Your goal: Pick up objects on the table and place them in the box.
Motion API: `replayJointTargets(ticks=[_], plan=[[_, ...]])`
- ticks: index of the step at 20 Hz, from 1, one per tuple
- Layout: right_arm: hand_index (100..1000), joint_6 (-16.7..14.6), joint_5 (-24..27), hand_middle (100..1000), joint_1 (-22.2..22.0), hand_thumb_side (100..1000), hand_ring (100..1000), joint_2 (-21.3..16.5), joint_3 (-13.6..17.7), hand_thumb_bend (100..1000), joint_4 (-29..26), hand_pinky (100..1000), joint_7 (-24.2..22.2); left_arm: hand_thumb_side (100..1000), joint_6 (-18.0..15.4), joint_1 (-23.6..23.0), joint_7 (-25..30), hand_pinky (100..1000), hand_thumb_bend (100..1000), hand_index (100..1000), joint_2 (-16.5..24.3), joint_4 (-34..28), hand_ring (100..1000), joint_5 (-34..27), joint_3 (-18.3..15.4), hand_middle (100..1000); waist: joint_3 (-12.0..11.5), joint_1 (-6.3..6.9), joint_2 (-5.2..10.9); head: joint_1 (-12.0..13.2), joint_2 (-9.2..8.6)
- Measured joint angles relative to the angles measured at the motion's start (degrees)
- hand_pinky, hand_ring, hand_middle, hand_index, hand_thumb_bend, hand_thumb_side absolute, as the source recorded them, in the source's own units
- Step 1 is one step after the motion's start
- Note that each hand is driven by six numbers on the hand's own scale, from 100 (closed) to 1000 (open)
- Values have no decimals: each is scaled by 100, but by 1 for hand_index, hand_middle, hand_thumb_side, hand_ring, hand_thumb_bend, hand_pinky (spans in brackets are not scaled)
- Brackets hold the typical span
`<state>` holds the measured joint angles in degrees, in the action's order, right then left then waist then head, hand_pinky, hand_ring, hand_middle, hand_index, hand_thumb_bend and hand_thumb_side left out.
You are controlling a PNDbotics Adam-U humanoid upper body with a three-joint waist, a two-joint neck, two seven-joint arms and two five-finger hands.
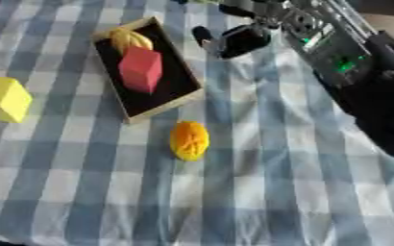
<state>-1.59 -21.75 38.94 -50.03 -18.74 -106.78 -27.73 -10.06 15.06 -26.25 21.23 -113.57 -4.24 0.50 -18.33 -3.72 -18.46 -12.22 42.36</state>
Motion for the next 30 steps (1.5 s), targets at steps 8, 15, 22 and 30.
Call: replayJointTargets(ticks=[8,15,22,30], plan=[[1000,22,60,920,-611,416,975,-218,-203,100,-656,952,-307,569,11,0,12,785,231,842,0,0,748,-1,3,789,30,2,14,32,48],[1000,110,-123,923,-949,412,985,-127,-468,100,-683,971,-698,573,25,-25,27,785,229,842,0,0,748,-14,6,789,39,2,27,22,53],[1000,49,-460,933,-1138,177,1000,105,-619,153,-543,989,-889,575,30,-35,50,785,229,843,0,0,748,-28,17,790,62,3,28,7,53],[1000,-160,-498,939,-1152,285,1000,193,-742,180,-419,995,-1071,578,36,-41,65,785,228,843,0,0,747,-51,39,787,66,3,28,-5,53]])
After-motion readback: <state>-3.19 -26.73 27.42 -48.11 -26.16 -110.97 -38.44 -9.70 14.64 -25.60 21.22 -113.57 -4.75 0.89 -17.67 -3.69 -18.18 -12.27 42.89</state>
